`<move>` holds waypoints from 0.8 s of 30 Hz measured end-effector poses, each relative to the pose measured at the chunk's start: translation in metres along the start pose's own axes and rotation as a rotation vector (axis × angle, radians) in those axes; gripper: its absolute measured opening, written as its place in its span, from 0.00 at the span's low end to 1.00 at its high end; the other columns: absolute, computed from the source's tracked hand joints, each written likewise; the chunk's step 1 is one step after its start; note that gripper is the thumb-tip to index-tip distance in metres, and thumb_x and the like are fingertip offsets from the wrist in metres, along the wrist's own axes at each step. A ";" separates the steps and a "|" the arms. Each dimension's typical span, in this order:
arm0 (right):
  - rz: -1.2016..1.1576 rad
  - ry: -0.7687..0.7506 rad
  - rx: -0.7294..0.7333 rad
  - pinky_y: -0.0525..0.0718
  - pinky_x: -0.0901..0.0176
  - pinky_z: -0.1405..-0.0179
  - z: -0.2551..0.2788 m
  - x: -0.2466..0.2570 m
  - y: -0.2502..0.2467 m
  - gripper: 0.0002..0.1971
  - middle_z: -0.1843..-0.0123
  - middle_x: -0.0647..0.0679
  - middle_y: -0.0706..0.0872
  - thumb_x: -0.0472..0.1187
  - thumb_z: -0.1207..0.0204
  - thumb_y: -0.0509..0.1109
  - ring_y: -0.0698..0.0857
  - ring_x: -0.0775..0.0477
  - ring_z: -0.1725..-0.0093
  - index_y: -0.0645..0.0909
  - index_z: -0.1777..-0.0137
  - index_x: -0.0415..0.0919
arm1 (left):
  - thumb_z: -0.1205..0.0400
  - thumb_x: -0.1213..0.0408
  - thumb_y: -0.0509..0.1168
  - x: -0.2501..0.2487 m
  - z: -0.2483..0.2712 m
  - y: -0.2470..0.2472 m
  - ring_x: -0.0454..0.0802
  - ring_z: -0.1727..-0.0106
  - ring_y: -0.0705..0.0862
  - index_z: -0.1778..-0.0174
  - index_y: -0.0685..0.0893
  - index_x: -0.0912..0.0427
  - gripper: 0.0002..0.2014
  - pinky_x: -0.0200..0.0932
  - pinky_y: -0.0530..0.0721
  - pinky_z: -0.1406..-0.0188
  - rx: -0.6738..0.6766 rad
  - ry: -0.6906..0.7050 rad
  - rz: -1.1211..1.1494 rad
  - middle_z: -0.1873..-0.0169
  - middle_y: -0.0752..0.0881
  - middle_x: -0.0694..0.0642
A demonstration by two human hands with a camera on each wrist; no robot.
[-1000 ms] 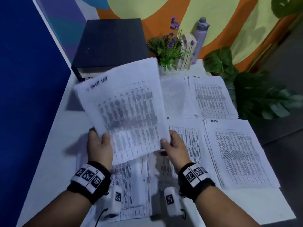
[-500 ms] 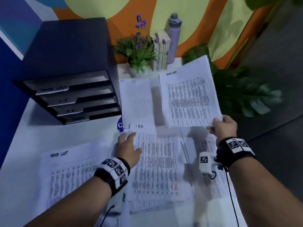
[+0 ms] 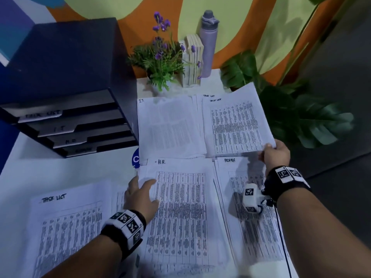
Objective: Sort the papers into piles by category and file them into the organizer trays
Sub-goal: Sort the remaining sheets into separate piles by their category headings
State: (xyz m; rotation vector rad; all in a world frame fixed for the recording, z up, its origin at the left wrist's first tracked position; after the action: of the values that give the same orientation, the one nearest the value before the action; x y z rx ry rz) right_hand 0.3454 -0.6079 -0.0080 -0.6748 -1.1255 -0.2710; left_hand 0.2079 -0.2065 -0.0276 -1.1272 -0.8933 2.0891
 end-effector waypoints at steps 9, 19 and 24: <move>0.428 -0.357 0.235 0.82 0.51 0.40 0.081 -0.003 0.030 0.14 0.36 0.39 0.82 0.39 0.21 0.68 0.84 0.39 0.45 0.84 0.36 0.42 | 0.20 0.64 0.70 0.010 0.021 -0.003 0.56 0.18 0.57 0.25 0.74 0.50 0.27 0.49 0.60 0.18 0.037 0.022 0.088 0.17 0.52 0.55; 1.005 -0.043 0.050 0.50 0.26 0.23 0.113 -0.063 -0.034 0.28 0.16 0.46 0.55 0.52 0.24 0.66 0.51 0.37 0.17 0.66 0.24 0.62 | 0.18 0.51 0.64 0.029 0.065 0.016 0.57 0.15 0.50 0.19 0.65 0.49 0.30 0.54 0.57 0.17 0.256 0.057 -0.056 0.15 0.45 0.56; 1.045 -0.018 0.136 0.57 0.27 0.24 0.122 -0.077 -0.038 0.29 0.16 0.48 0.54 0.56 0.23 0.65 0.52 0.39 0.18 0.62 0.22 0.65 | 0.17 0.49 0.63 0.033 0.083 0.024 0.57 0.14 0.45 0.18 0.63 0.53 0.32 0.54 0.53 0.16 0.291 0.101 -0.105 0.15 0.40 0.56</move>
State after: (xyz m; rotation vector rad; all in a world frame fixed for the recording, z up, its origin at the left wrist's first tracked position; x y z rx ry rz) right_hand 0.2032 -0.5714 -0.0321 -1.0482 -0.6759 0.6951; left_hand 0.1164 -0.2194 -0.0276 -0.9994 -0.5660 1.9796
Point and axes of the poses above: each hand's wrist, its own z-axis away from the middle knuckle, its own y-axis out of the palm, x = y × z, the point moved 5 cm from there along -z, towards the middle knuckle
